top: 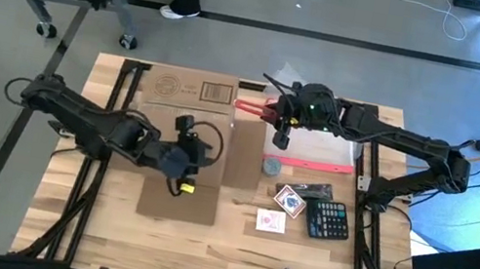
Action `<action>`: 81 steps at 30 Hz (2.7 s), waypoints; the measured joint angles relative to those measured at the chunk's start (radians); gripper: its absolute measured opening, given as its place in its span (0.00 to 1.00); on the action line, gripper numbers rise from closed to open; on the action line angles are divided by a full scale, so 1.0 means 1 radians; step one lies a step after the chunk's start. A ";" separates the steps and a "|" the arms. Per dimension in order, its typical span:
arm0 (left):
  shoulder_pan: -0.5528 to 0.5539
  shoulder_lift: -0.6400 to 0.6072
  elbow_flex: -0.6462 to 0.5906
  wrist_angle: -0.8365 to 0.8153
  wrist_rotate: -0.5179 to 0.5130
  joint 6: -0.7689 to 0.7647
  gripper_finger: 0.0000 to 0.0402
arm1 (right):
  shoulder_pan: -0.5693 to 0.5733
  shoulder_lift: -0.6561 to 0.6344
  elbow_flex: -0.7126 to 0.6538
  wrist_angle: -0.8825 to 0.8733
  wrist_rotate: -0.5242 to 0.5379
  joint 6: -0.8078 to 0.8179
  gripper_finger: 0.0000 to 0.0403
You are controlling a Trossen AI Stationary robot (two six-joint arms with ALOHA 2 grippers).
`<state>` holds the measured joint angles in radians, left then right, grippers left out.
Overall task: Unpack boxes
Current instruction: Break down box until it is fully flat
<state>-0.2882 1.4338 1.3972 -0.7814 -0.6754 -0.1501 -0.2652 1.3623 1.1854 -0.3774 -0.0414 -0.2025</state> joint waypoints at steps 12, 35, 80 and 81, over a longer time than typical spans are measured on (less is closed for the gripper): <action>0.047 0.031 0.003 0.036 0.002 -0.003 0.35 | 0.029 -0.003 0.003 -0.068 -0.008 -0.063 0.34; 0.075 0.037 -0.002 0.079 -0.019 0.020 0.35 | 0.065 -0.016 0.047 -0.216 -0.073 -0.039 0.12; -0.282 0.079 -0.132 0.132 0.248 -0.332 0.35 | 0.651 0.276 -0.288 0.064 0.286 0.781 0.49; -0.282 0.089 -0.148 0.156 0.250 -0.339 0.35 | 0.651 0.280 -0.287 0.067 0.301 0.790 0.49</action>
<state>-0.5697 1.5229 1.2492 -0.6255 -0.4254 -0.4889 0.3859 1.6423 0.8983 -0.3100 0.2595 0.5872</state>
